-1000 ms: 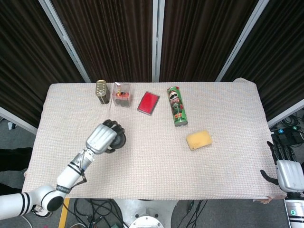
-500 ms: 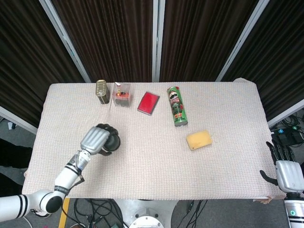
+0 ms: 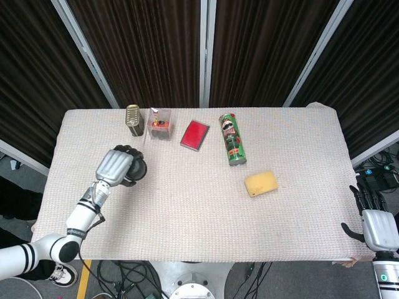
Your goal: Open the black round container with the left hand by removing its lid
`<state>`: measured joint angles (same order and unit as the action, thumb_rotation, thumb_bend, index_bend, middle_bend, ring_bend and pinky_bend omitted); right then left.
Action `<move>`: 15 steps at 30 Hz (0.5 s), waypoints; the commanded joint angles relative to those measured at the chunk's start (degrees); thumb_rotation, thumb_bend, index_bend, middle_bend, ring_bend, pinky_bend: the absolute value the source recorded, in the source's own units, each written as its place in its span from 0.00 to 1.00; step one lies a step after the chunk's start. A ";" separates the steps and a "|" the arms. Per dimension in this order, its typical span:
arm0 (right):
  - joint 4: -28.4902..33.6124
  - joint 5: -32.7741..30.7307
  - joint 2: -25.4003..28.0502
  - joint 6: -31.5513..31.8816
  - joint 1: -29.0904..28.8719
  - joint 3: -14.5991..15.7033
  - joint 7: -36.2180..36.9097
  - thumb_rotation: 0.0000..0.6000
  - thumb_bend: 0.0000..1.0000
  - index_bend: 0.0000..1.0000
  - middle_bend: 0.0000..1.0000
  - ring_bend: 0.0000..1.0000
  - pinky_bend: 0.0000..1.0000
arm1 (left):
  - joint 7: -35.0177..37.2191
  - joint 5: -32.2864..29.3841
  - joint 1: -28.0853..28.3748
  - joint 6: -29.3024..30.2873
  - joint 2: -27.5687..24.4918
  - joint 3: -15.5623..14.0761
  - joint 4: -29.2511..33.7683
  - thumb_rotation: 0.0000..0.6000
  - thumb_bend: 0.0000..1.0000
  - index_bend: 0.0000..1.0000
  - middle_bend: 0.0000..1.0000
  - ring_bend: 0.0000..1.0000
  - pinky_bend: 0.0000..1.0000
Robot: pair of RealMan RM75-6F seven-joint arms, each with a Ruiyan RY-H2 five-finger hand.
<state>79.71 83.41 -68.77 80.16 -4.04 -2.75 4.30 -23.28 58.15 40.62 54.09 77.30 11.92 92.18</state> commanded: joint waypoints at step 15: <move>3.61 2.29 1.71 2.91 -0.47 -0.95 -0.66 1.00 0.12 0.00 0.00 0.00 0.00 | -1.07 5.98 -4.29 6.18 0.55 -4.69 0.20 1.00 0.32 0.49 0.50 0.24 0.24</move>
<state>82.60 85.27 -67.33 82.68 -4.28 -3.49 4.13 -22.20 72.03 37.91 56.24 75.79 7.03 100.58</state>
